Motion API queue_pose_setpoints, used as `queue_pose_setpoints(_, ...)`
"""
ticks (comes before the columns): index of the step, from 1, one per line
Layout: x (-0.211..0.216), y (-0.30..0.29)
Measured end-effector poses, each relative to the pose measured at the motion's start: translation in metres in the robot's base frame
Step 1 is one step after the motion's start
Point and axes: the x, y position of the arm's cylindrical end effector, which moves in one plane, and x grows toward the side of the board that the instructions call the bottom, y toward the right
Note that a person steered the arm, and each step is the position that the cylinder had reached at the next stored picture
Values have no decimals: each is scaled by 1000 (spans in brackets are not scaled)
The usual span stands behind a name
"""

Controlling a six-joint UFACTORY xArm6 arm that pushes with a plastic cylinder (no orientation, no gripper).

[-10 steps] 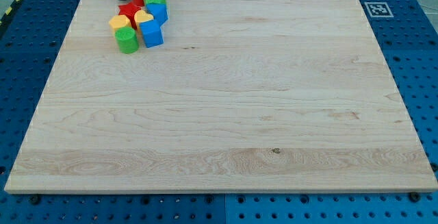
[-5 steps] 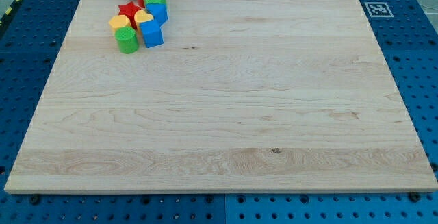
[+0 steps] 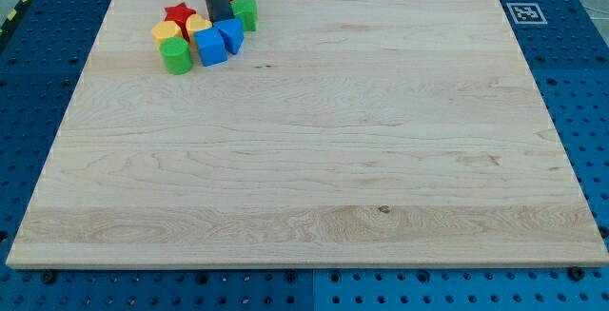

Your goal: Separate the blue triangle from the group of blocks

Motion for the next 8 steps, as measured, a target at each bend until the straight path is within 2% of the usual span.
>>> queue_pose_setpoints(2,17,22)
queue_pose_setpoints(6,25,23)
queue_pose_setpoints(8,45,22)
